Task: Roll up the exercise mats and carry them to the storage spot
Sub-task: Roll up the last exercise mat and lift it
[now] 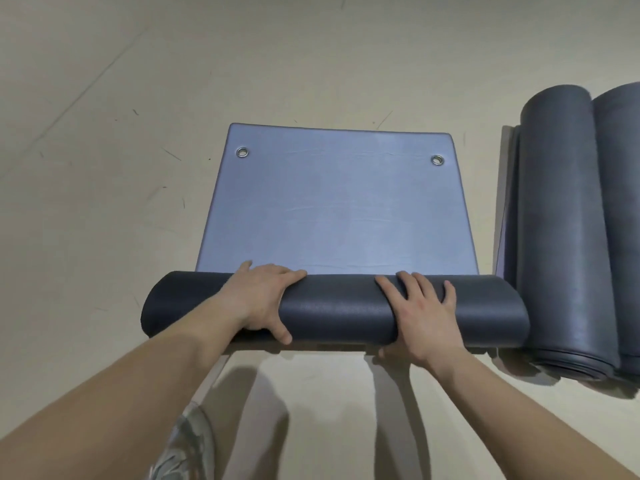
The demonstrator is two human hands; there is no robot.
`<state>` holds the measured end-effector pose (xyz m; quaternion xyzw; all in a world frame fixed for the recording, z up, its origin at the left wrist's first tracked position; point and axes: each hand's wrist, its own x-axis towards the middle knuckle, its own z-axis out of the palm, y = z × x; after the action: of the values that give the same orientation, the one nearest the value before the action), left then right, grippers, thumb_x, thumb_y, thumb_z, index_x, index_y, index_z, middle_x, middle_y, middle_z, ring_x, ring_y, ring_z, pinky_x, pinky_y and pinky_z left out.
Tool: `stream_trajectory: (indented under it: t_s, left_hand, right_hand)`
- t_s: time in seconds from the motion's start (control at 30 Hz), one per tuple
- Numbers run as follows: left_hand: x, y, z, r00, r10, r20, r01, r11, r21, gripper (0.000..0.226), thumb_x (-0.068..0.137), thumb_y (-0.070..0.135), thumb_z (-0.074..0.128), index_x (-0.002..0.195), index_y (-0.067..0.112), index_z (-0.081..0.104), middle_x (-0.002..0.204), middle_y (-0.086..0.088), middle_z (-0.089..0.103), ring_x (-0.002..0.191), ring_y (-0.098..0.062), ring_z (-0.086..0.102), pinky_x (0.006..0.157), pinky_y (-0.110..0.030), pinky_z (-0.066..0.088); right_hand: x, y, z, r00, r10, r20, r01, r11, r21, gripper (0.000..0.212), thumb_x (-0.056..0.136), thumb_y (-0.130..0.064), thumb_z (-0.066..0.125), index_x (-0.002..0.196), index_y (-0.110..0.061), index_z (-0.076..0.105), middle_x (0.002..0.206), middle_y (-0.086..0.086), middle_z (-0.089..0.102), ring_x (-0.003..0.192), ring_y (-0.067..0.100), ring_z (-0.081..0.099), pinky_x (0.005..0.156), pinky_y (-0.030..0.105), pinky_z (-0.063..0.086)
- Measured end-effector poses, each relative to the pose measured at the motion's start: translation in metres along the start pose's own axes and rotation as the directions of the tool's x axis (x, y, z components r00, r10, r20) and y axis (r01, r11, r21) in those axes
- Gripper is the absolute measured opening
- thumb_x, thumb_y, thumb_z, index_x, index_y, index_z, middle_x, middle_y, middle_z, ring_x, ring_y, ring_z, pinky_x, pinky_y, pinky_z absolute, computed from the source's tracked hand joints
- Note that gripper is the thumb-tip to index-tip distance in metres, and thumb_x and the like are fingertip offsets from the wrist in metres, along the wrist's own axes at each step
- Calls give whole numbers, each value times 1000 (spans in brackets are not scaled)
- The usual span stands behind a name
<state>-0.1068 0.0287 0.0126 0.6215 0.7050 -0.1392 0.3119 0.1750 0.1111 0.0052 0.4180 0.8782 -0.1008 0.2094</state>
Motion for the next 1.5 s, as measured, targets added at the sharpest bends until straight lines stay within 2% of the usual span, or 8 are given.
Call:
stream_trajectory:
  t_s: [0.1, 0.2, 0.37, 0.53, 0.8, 1.13, 1.4, 1.5]
  left_hand:
    - [-28, 14, 30, 922, -130, -365, 97, 989, -108, 92, 81, 79, 55, 157, 37, 26, 163, 9, 33, 149, -19, 29, 125, -48, 16]
    - [-25, 17, 44, 932, -166, -321, 166, 986, -26, 115, 71, 91, 50, 161, 36, 5, 170, 5, 7, 157, -26, 3, 126, -51, -2]
    - [20, -12, 6, 930, -40, -366, 38, 999, -12, 115, 66, 91, 57, 159, 35, 21, 161, 8, 33, 148, -19, 28, 125, -45, 15]
    - [30, -11, 10, 861, 44, -507, -41, 999, 18, 107, 76, 79, 60, 160, 22, 24, 165, -4, 27, 154, -29, 20, 126, -50, 7]
    - [90, -35, -51, 972, 47, -231, -31, 997, 73, 141, 57, 85, 74, 163, 22, 6, 168, -1, 18, 154, -29, 15, 126, -42, 11]
    - [87, -47, -28, 921, -5, -389, 140, 937, 321, 142, 47, 86, 72, 156, 19, 10, 157, -9, 31, 141, -35, 34, 116, -58, 30]
    - [10, -23, -2, 998, 8, -68, 10, 964, 267, 118, 43, 82, 67, 139, 24, 32, 124, 3, 52, 103, -24, 56, 89, -44, 50]
    - [4, -22, -12, 998, 30, 63, -44, 972, 232, 119, 42, 80, 74, 140, 28, 31, 124, 6, 53, 105, -22, 57, 89, -42, 51]
  right_hand:
    - [27, 8, -20, 999, -20, 42, 17, 998, 59, 118, 57, -73, 75, 152, -44, 13, 152, -2, 32, 143, 23, 31, 117, 60, 16]
    - [38, 11, -30, 998, -52, 37, 49, 996, 75, 122, 56, -74, 76, 154, -43, 10, 154, -1, 33, 144, 24, 30, 120, 58, 14]
    - [37, 6, -2, 969, -80, -233, 54, 992, -117, 125, 56, -49, 90, 157, -28, 18, 152, 12, 38, 140, 38, 36, 115, 61, 23]
    - [96, 23, -45, 991, -108, -84, 106, 994, -24, 133, 45, -85, 72, 155, -40, 11, 152, -3, 36, 138, 27, 38, 115, 51, 25]
    - [109, 43, -22, 926, -160, -342, 150, 987, -56, 127, 54, -92, 62, 156, -23, 30, 156, 11, 37, 144, 39, 33, 118, 62, 21]
    - [153, 49, -42, 969, -144, -198, 119, 983, -137, 136, 38, -84, 67, 154, -29, 23, 149, 0, 42, 133, 30, 45, 111, 52, 34]
    - [72, 21, -39, 962, -200, 184, 210, 977, -34, 140, 46, -80, 75, 158, -31, 6, 158, -3, 31, 143, 25, 34, 119, 51, 25]
    - [20, 0, -11, 986, -106, 126, 114, 992, -56, 145, 55, -79, 78, 160, -27, -8, 165, 4, 12, 153, 31, 13, 122, 55, 10]
